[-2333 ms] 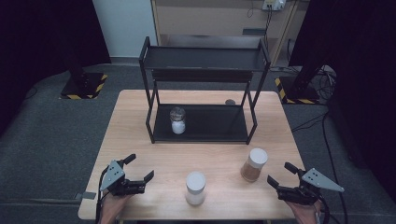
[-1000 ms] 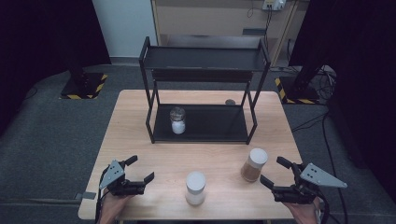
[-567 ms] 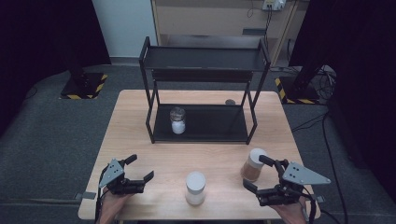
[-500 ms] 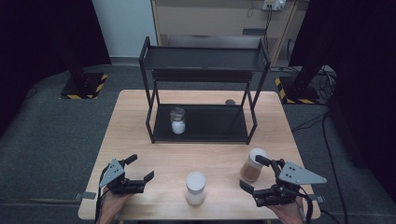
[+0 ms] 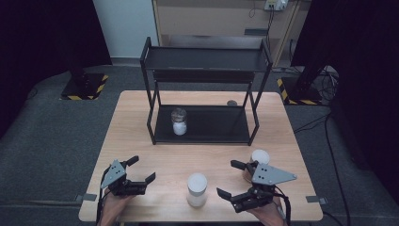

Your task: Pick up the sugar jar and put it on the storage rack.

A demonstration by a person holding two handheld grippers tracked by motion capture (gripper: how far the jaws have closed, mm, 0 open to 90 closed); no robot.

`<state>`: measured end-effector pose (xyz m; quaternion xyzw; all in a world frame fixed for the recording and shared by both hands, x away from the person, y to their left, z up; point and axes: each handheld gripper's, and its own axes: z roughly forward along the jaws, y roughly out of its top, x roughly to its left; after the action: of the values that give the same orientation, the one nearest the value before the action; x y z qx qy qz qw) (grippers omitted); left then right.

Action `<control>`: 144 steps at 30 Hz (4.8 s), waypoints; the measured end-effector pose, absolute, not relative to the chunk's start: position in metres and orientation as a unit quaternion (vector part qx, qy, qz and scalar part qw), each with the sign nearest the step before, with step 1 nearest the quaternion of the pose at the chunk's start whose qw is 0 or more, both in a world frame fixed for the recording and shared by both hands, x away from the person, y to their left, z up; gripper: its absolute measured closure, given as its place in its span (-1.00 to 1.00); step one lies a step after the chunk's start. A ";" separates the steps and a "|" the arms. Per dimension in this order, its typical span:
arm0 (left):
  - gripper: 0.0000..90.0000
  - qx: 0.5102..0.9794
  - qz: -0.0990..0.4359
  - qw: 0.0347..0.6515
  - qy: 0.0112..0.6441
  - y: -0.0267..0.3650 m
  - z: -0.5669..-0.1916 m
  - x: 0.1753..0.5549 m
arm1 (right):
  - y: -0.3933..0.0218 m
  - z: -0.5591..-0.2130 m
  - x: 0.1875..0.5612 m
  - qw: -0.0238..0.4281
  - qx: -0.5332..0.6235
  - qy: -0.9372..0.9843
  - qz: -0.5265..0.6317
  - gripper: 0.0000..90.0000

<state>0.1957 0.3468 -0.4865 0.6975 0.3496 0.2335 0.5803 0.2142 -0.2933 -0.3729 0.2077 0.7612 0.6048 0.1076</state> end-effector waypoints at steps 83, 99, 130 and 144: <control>-0.96 0.703 0.225 0.580 0.346 0.346 -0.488 0.199 | -0.217 -0.385 0.250 0.120 0.229 0.783 0.565 -0.26; -0.95 0.703 0.222 0.580 0.346 0.346 -0.488 0.200 | -0.205 -0.358 0.281 0.159 0.267 0.769 0.558 -0.26; -0.96 0.699 0.217 0.586 0.347 0.348 -0.490 0.200 | -0.159 -0.334 0.338 0.247 0.343 0.736 0.530 -0.26; -0.96 0.698 0.214 0.588 0.347 0.348 -0.491 0.201 | -0.143 -0.348 0.358 0.283 0.385 0.716 0.509 -0.26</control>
<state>0.2010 0.3480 -0.4908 0.6982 0.3468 0.2143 0.5885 0.3578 -0.1426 -0.3483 0.3854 0.7156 0.5095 0.2827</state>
